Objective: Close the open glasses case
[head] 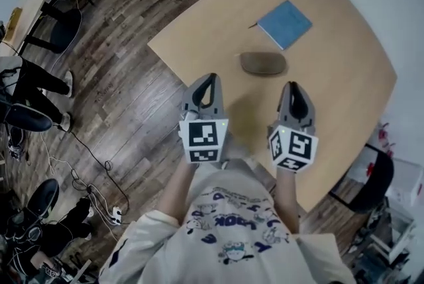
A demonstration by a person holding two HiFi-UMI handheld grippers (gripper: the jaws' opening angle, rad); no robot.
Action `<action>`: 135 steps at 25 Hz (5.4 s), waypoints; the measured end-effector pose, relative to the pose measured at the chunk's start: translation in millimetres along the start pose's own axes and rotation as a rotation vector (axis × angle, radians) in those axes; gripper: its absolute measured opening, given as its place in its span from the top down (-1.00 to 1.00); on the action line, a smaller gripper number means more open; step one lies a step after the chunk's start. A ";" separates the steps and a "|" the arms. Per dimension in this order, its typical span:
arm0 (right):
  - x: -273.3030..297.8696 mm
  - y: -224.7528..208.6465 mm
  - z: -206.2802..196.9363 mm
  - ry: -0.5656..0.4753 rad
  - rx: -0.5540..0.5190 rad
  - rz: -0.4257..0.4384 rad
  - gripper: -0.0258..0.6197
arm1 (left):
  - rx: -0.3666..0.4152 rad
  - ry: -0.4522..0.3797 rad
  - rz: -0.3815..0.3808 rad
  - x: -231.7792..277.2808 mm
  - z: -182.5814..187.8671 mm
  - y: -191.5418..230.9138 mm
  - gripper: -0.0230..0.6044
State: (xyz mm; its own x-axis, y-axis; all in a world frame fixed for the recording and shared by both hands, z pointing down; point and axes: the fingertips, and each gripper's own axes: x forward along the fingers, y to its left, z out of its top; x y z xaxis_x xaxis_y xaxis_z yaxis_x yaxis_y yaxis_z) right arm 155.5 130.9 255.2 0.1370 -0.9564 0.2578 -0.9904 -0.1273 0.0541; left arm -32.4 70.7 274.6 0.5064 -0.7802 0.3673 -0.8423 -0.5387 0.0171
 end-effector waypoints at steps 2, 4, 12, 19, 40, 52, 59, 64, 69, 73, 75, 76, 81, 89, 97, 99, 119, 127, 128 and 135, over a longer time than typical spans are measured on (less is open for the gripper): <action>16.0 0.8 3.3 0.040 -0.016 -0.009 0.89 | 0.039 0.056 -0.037 21.6 -2.3 6.3 0.92; 28.7 1.8 3.9 0.071 -0.033 -0.017 0.89 | 0.072 0.113 -0.088 41.3 -11.1 8.6 0.92; 79.0 -10.3 -23.8 0.205 -0.086 0.032 0.65 | 0.186 0.259 -0.286 112.6 -54.5 -6.8 0.92; 108.2 2.9 -44.6 0.349 -0.163 0.199 0.44 | 0.271 0.408 -0.459 146.1 -80.9 -17.4 0.88; 122.9 30.8 -82.1 0.600 -0.556 0.737 0.21 | 0.488 0.533 -0.778 177.9 -99.6 -47.4 0.67; 120.4 20.7 -102.5 0.693 -0.858 0.953 0.03 | 0.697 0.527 -0.945 177.9 -104.1 -54.3 0.83; 121.7 16.5 -114.2 0.712 -0.950 1.022 -0.04 | 0.807 0.502 -0.979 179.0 -98.8 -54.7 0.87; 120.0 18.4 -130.4 0.705 -0.887 1.014 -0.04 | 0.974 0.451 -0.979 176.7 -103.8 -53.3 0.92; 127.3 19.7 -124.7 0.728 -0.882 1.010 -0.04 | 1.023 0.447 -1.003 172.5 -105.4 -51.6 0.93; 128.9 19.6 -126.4 0.742 -0.869 0.994 -0.05 | 0.994 0.458 -1.025 150.9 -117.4 -58.2 0.93; 129.4 20.0 -130.0 0.730 -0.849 0.979 -0.05 | 0.944 0.470 -1.017 141.8 -122.5 -64.0 0.93; 130.1 19.4 -131.4 0.729 -0.841 0.969 -0.05 | 0.913 0.478 -1.011 138.0 -124.2 -67.6 0.93; 130.3 17.6 -125.6 0.747 -0.809 0.921 -0.06 | 0.778 0.493 -0.907 131.7 -118.9 -77.3 0.93; 117.4 23.1 -131.4 0.771 -0.670 0.782 -0.06 | 0.637 0.513 -0.784 120.9 -127.0 -94.6 0.93; 116.0 31.9 -127.0 0.790 -0.414 0.579 -0.06 | 0.600 0.505 -0.726 124.1 -125.3 -98.5 0.93; 119.6 32.1 -123.8 0.787 -0.312 0.537 -0.08 | 0.595 0.501 -0.714 129.4 -123.5 -92.5 0.93; 183.0 68.2 -110.0 0.889 0.459 0.495 0.03 | 0.805 0.471 -0.673 203.5 -90.8 -9.3 0.93; 187.6 72.1 -111.9 0.875 0.536 0.459 0.03 | 0.837 0.483 -0.778 175.9 -104.5 -24.8 0.93; 189.5 72.8 -110.8 0.874 0.547 0.454 0.03 | 0.849 0.494 -0.814 165.2 -111.9 -32.8 0.93; 186.2 71.0 -107.9 0.849 0.488 0.458 0.03 | 0.500 0.445 -0.514 165.2 -111.2 -12.2 0.93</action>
State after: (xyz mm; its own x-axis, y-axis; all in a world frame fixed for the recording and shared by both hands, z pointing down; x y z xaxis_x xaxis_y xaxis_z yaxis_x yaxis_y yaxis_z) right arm 112.7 -27.9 411.2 -0.4658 -0.4688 0.7505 -0.8256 -0.0750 -0.5592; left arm 40.9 -16.2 438.4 0.5958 -0.2580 0.7606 -0.2929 -0.9516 -0.0934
